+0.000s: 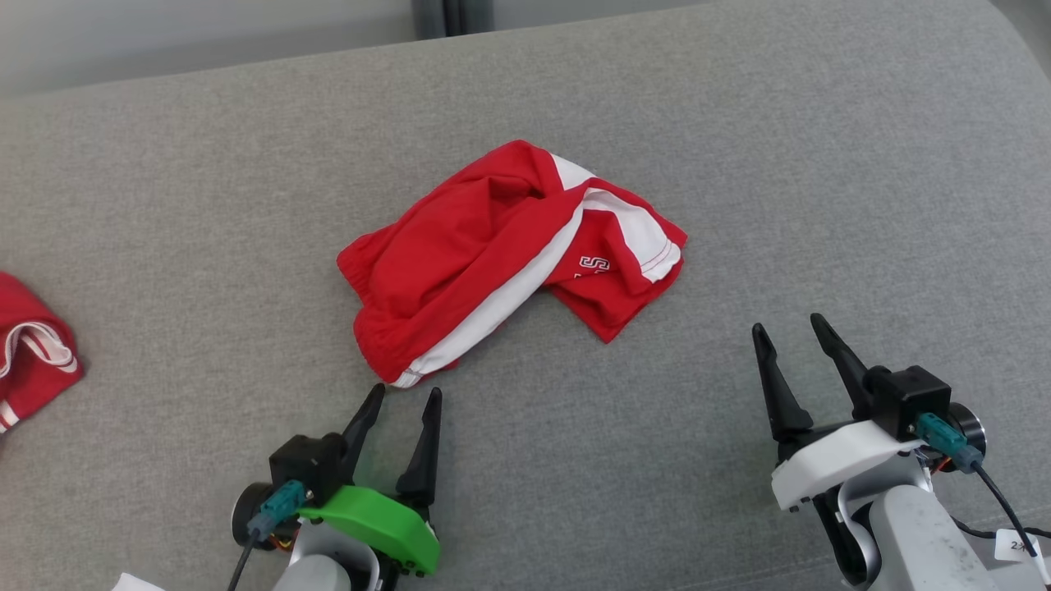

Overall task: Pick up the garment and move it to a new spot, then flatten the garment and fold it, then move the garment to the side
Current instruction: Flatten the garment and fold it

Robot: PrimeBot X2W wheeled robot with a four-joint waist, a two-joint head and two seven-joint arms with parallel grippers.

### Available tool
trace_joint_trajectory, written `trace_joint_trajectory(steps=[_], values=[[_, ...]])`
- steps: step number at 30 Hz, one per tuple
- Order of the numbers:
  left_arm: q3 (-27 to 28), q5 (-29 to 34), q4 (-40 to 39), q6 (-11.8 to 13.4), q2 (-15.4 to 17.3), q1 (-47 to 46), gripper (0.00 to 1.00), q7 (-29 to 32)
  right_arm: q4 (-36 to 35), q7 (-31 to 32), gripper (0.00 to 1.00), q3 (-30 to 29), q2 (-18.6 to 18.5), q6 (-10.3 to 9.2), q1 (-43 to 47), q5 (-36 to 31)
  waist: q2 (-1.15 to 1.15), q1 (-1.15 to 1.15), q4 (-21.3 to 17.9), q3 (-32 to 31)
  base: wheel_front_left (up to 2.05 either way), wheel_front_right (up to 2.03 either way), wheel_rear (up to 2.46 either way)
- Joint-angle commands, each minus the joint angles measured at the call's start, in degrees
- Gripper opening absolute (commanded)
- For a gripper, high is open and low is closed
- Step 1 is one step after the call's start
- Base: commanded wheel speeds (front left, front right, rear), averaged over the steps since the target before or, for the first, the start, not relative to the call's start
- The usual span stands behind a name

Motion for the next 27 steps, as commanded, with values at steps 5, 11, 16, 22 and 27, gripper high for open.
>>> trace_joint_trajectory(steps=[5, 11, 16, 22, 27], values=[[-0.23, -1.6, -0.55, -0.16, 1.03, -1.63, 0.6, -0.05, -0.43, -0.13, 1.0, -0.12, -0.18, -0.08, -0.09, 0.45, 0.0, 0.0, -0.92, 0.89, 0.0, 0.0, 0.0], [0.58, -2.05, -2.25, -0.16, 1.21, -1.72, 0.0, -0.05, -0.25, -0.13, 1.0, -0.2, -0.18, -0.09, -0.26, 0.68, 0.0, 0.0, -0.61, 1.01, 0.0, 0.0, 0.0], [0.93, -2.89, -2.86, -0.16, 1.27, -1.76, 0.0, -0.05, 0.28, -0.13, 1.0, 0.39, -0.17, -0.08, -1.07, 1.09, 0.0, 0.0, 0.02, 1.25, 0.0, 0.0, 0.0], [1.74, -2.33, -4.79, -0.16, 1.17, -2.33, 0.0, -0.05, 2.67, -0.13, 1.0, 3.36, -0.19, -0.08, -4.07, 6.52, 0.0, 0.0, 1.8, 2.16, 0.0, 0.0, 0.0], [0.72, -1.53, -4.99, -0.16, 1.61, -2.73, 0.0, -0.05, 6.41, -0.12, 1.0, 7.18, -0.22, -0.08, -7.99, 15.14, 0.0, 0.0, 3.22, 3.27, 0.0, 0.0, 0.0]])
